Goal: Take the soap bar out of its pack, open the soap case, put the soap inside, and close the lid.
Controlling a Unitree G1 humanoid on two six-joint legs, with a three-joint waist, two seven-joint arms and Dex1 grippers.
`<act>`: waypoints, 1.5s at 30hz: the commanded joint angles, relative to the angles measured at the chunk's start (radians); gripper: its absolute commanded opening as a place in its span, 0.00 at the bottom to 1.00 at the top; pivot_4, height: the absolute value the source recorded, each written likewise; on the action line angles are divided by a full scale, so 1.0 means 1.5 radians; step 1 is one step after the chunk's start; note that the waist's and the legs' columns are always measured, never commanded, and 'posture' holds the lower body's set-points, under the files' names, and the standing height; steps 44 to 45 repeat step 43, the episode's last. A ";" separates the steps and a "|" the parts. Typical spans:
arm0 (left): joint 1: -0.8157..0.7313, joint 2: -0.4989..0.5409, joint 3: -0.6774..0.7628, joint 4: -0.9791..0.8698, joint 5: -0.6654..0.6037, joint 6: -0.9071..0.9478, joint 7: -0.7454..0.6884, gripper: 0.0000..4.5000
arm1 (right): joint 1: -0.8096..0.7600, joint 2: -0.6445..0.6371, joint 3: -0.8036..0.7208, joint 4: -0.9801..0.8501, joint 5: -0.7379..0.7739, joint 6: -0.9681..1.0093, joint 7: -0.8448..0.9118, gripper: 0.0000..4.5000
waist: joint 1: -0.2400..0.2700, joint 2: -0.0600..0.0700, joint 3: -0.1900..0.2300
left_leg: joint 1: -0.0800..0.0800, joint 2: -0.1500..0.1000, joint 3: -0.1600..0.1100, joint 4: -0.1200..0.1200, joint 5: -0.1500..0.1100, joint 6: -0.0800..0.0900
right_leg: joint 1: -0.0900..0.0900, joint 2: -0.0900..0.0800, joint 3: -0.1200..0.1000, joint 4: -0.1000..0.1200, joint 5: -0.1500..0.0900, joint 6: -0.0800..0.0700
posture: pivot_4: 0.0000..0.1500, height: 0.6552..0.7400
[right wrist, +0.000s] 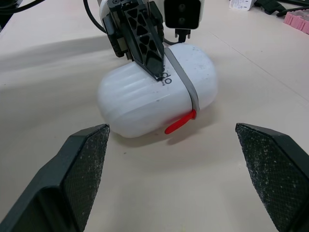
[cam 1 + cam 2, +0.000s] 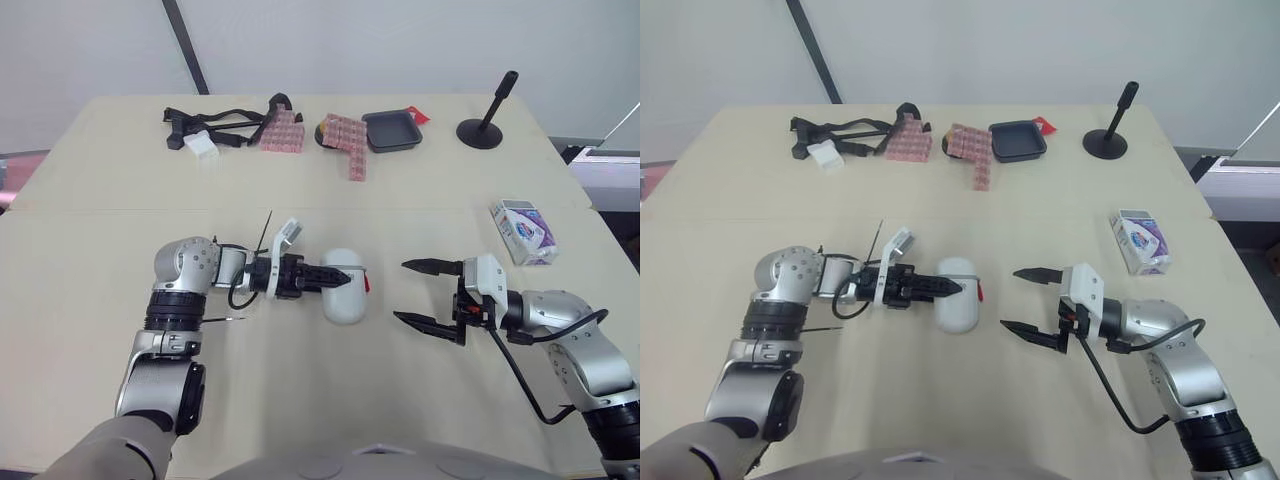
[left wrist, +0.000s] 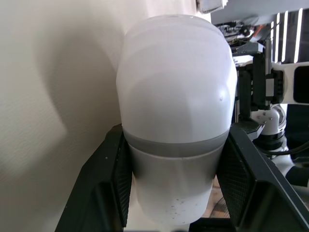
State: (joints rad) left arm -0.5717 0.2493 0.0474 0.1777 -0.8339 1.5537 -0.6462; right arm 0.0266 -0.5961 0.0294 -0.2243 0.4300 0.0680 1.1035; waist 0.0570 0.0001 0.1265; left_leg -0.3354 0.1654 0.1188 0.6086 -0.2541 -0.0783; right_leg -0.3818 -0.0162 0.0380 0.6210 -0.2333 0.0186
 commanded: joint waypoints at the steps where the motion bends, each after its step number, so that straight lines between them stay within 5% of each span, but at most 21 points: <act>1: 0.016 0.023 -0.040 0.014 0.060 -0.042 0.026 0.54 | -0.002 -0.005 -0.008 -0.019 0.010 -0.004 0.003 1.00 | 0.000 0.000 0.000 | 0.000 0.000 0.000 0.000 0.000 0.000 | 0.000 0.000 0.000 0.000 0.000 0.000 | 1.00 1.00; 7: 0.017 0.073 -0.116 -0.008 0.074 -0.106 -0.037 0.98 | -0.004 -0.005 -0.008 -0.018 0.010 0.000 0.001 1.00 | -0.002 0.000 0.000 | 0.001 0.000 0.000 -0.001 0.001 0.002 | 0.001 -0.003 0.000 -0.001 0.000 0.000 | 1.00 1.00; 18: 0.014 0.212 -0.209 -0.056 0.104 -0.253 -0.173 0.98 | -0.016 -0.003 -0.012 -0.008 0.009 0.003 -0.004 1.00 | -0.021 0.000 0.000 | 0.002 0.000 0.000 -0.004 0.003 0.002 | 0.001 -0.003 -0.001 -0.002 -0.001 -0.004 | 1.00 1.00; 24: 0.055 0.300 -0.249 -0.103 0.198 -0.475 -0.272 0.98 | -0.015 -0.004 -0.026 0.002 0.011 0.000 -0.014 1.00 | -0.022 0.001 0.001 | 0.002 0.000 0.000 -0.008 0.003 0.002 | 0.000 -0.003 -0.002 -0.004 0.001 -0.001 | 1.00 1.00; 38: 0.223 0.270 -0.095 -0.123 0.305 -0.913 -0.256 0.98 | 0.017 -0.006 -0.051 0.011 0.016 -0.010 -0.010 1.00 | -0.017 0.001 0.001 | -0.003 0.000 0.000 -0.010 0.003 0.001 | -0.002 -0.004 -0.006 -0.007 0.001 -0.001 | 1.00 1.00; 45: 0.245 0.256 -0.070 -0.122 0.331 -0.965 -0.227 0.98 | 0.021 -0.005 -0.055 0.022 0.016 -0.021 -0.005 1.00 | -0.016 0.001 0.001 | -0.003 0.000 0.000 -0.009 0.003 0.001 | -0.002 -0.004 -0.006 -0.006 0.001 -0.001 | 1.00 1.00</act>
